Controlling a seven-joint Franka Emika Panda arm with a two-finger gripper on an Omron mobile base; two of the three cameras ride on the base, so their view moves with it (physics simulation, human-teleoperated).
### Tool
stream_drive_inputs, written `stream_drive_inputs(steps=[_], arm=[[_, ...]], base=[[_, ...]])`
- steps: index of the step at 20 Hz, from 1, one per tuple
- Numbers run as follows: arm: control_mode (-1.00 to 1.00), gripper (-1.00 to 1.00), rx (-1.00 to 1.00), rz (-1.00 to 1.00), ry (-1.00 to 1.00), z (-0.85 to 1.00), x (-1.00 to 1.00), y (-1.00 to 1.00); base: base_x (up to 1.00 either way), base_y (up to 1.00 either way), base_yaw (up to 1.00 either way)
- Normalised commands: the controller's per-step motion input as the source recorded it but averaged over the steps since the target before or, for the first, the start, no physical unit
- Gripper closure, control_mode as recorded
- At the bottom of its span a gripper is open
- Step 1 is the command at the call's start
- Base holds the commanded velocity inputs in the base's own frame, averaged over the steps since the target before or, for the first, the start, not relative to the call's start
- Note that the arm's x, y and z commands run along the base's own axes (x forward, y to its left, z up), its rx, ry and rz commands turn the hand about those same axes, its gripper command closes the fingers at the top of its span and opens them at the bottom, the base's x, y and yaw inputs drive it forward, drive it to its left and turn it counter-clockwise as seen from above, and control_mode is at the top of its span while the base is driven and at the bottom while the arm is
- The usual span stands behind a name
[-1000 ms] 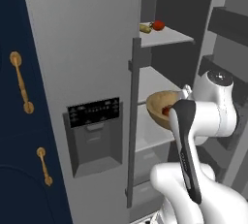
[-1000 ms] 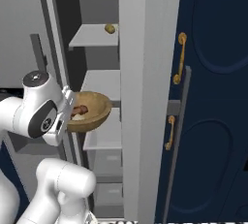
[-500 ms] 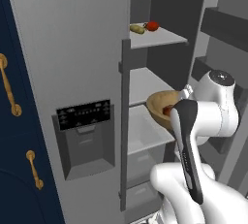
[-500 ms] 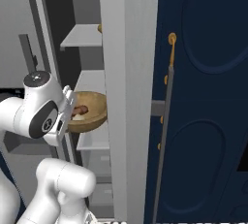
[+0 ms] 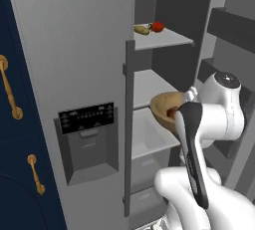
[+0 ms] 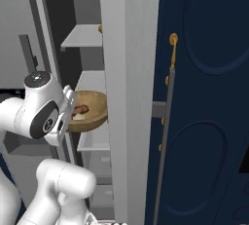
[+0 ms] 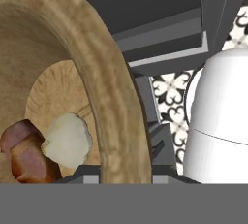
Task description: Pick the chicken drumstick and garlic from their plates and place them in the bowl. Then put the bowl in the fridge.
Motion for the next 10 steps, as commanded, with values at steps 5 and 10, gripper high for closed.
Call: stream_drive_inputs(steps=[5,10], arm=[[-1.00,1.00,-0.02,0.13,-0.16,0.00,0.45,0.00],[-1.00,1.00,-0.01,0.09,-0.05,-0.04,0.67,0.03]], base=[[0.00,0.00,0.00],[0.00,0.00,0.00]])
